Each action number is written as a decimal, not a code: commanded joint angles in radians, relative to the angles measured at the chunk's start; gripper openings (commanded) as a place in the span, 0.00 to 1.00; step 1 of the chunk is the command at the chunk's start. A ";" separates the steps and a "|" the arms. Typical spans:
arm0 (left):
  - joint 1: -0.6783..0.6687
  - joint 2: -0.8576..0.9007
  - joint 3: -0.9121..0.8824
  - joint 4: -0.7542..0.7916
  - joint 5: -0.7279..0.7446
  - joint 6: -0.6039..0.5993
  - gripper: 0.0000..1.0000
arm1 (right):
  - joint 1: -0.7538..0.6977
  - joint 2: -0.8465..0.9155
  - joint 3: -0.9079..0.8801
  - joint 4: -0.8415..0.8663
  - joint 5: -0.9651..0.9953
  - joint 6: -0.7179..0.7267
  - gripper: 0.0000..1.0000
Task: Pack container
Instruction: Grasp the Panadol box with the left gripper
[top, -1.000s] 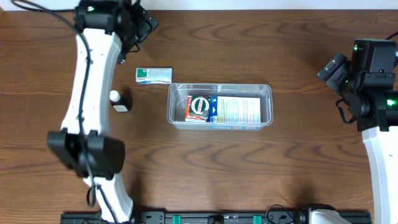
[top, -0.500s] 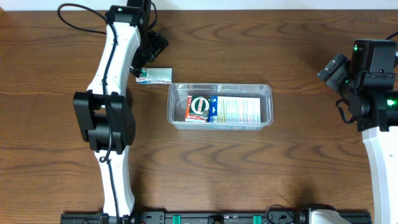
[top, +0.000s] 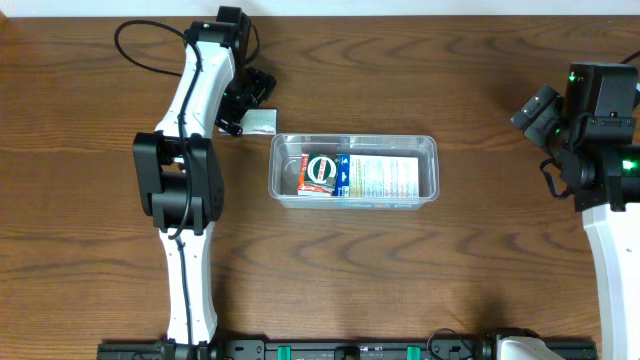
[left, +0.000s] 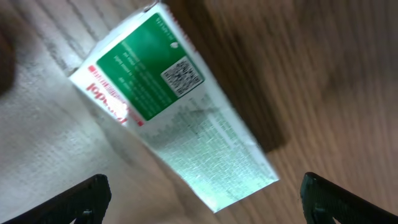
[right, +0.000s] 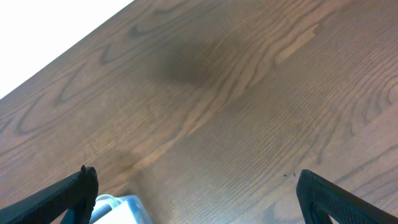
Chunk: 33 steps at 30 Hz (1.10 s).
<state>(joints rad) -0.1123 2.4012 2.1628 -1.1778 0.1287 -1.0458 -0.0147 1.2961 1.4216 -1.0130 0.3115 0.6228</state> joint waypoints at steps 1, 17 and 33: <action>0.006 -0.001 -0.008 0.009 0.003 -0.031 0.98 | -0.003 0.000 0.004 -0.001 0.014 -0.011 0.99; 0.006 0.047 -0.015 0.039 0.017 -0.117 0.99 | -0.003 0.000 0.004 -0.001 0.014 -0.011 0.99; 0.006 0.067 -0.022 0.012 -0.018 -0.105 0.93 | -0.003 0.000 0.004 -0.001 0.014 -0.011 0.99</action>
<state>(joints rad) -0.1123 2.4634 2.1513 -1.1496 0.1486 -1.1549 -0.0147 1.2961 1.4216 -1.0130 0.3115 0.6228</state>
